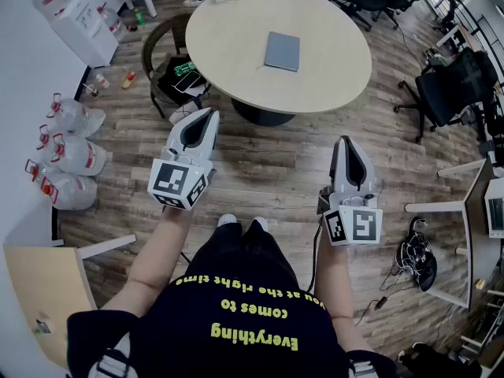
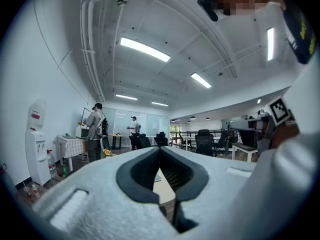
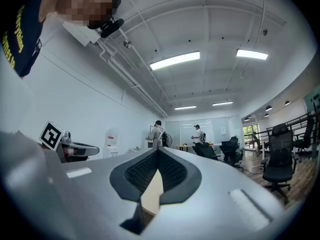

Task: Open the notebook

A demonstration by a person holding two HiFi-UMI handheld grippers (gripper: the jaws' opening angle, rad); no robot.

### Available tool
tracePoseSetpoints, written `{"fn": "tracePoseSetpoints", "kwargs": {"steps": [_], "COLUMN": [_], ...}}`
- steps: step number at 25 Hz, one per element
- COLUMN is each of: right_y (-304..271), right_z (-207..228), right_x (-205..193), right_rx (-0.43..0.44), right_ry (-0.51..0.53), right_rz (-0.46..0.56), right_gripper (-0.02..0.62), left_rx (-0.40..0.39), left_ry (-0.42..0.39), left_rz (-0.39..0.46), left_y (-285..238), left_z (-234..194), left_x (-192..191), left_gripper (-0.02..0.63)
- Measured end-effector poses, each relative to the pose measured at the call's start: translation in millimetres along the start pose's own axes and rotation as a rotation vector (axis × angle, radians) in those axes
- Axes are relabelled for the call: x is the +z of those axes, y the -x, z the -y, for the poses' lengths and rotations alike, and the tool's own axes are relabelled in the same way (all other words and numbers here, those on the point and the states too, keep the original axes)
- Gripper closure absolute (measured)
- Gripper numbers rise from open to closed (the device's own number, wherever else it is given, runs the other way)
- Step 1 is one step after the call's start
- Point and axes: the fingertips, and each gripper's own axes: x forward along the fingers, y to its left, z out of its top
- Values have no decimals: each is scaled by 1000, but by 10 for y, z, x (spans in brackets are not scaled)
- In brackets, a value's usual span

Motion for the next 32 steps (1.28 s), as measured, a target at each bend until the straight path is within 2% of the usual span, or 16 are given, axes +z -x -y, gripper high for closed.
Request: {"fn": "tracePoseSetpoints", "kwargs": {"steps": [10,14,18,20,22,27,32], "right_y": [-2,22,-19,-68,-127,-380,-861], "right_z": [281,458,566,597,600,594,629], "right_x": [-47,-64,-54,-68,-106,-223,-323], "right_rx": [-2,2,28,36,45,58,43], "right_ry": [-32,-49,-45,-45,-52,-60,-52], "right_rz": [15,18,18,15,8,-8,-27], "right_gripper": [584,558,455,419,390,329,302], "left_rx": [49,46,60,71,79,92,36], "left_ry": [15,27,40,48,55,43,31], "left_rz": [8,10,14,54,89,54,38], "left_y": [-174,-260,-343,-371,-391,-631,-1058], "left_z": [68,239,351,358,342,157,-79], "left_x": [31,53,105,178,231,130,84], "left_gripper": [601,526,418,369,362,314,244]}}
